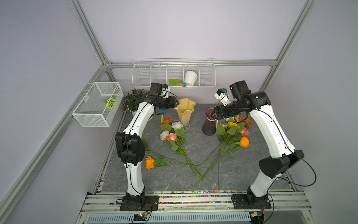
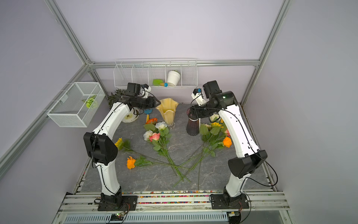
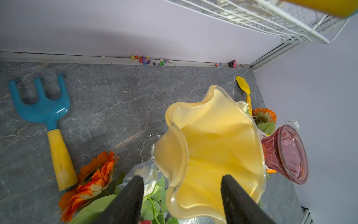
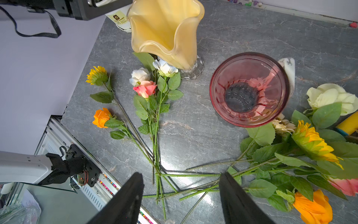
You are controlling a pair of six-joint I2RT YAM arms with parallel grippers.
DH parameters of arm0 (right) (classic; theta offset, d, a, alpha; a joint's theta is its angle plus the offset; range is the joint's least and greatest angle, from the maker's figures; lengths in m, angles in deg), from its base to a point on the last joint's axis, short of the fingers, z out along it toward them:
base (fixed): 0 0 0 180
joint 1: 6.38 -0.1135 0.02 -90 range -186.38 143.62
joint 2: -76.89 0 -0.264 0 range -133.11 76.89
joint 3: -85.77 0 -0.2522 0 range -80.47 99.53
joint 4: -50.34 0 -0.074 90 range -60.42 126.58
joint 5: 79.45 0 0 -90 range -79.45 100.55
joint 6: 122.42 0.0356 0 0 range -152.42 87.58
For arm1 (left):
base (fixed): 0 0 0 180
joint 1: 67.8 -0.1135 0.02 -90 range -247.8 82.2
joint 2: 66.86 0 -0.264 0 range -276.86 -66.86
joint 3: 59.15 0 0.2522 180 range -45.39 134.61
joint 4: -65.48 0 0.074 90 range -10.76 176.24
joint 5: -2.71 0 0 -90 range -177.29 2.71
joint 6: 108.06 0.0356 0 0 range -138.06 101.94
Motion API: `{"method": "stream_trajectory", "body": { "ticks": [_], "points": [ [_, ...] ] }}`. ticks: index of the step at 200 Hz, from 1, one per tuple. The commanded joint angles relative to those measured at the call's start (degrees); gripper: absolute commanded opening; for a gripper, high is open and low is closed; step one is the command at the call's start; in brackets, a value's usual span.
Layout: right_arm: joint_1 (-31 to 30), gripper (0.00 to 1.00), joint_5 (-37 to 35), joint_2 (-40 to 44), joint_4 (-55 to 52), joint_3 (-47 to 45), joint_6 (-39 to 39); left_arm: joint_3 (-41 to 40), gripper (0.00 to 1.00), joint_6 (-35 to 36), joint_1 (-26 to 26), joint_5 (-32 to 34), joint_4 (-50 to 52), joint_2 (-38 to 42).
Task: Arrange the flowers in different vases according to their variety
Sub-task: Move the vase to the center of the board.
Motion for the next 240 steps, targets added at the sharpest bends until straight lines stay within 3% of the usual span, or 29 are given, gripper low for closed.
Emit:
{"method": "stream_trajectory", "body": {
  "ticks": [1, 30, 74, 115, 184, 240],
  "points": [
    [-0.16, 0.66, 1.71, -0.14, 1.72, -0.39, -0.18, 2.97, 0.65, 1.05, 0.56, -1.19, -0.33, -2.46],
    [-1.4, 0.64, 2.74, -2.85, 2.99, 2.25, 0.79, 3.7, 0.6, 0.9, 0.72, 0.09, -1.28, -3.85],
    [-4.74, 0.62, 2.41, -13.52, 3.46, 13.72, 3.94, 5.09, 0.35, 0.97, 0.76, 2.1, -0.82, -5.38],
    [-6.19, 0.62, 0.22, -24.07, 6.87, 23.15, 11.13, 5.04, 0.31, 1.13, 0.74, 1.95, -0.73, -5.58],
    [-7.08, 0.61, -0.74, -30.13, 16.03, 23.4, 18.75, 4.38, 0.22, 1.5, 0.78, 1.54, -0.54, -5.67],
    [-7.18, 0.56, -6.19, -32.84, 19.33, 23.67, 21.94, 1.78, 0.19, 1.23, 1.05, 0.83, -1.65, -4.9]
  ]
}}
